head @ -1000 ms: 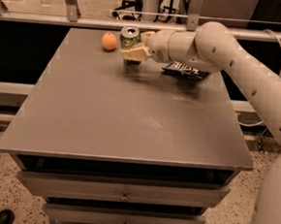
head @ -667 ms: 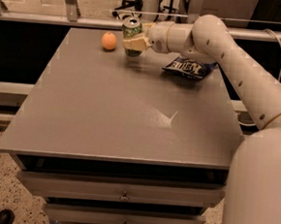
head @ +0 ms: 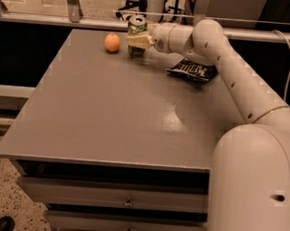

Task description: Move green can near orange

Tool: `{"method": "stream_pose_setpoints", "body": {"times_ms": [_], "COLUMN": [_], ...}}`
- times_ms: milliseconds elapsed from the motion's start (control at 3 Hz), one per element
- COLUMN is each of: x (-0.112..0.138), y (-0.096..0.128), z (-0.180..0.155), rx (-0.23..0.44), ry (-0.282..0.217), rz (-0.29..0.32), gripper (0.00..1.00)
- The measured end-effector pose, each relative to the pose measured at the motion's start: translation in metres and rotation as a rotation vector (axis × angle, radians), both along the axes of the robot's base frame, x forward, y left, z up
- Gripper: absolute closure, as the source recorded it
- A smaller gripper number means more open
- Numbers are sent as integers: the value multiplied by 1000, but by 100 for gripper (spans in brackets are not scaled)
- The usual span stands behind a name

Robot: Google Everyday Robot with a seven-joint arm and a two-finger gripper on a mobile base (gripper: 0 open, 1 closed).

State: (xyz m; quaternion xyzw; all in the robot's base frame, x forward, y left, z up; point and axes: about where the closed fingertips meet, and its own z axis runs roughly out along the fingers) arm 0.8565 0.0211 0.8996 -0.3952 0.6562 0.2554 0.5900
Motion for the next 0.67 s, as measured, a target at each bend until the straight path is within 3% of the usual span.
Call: {"method": "stream_pose_setpoints", "body": {"times_ms": [667], "x": [3], "y": [24], "z": [-5], "rx": [8], "ry": [42], "rz": [70], "gripper": [51]}}
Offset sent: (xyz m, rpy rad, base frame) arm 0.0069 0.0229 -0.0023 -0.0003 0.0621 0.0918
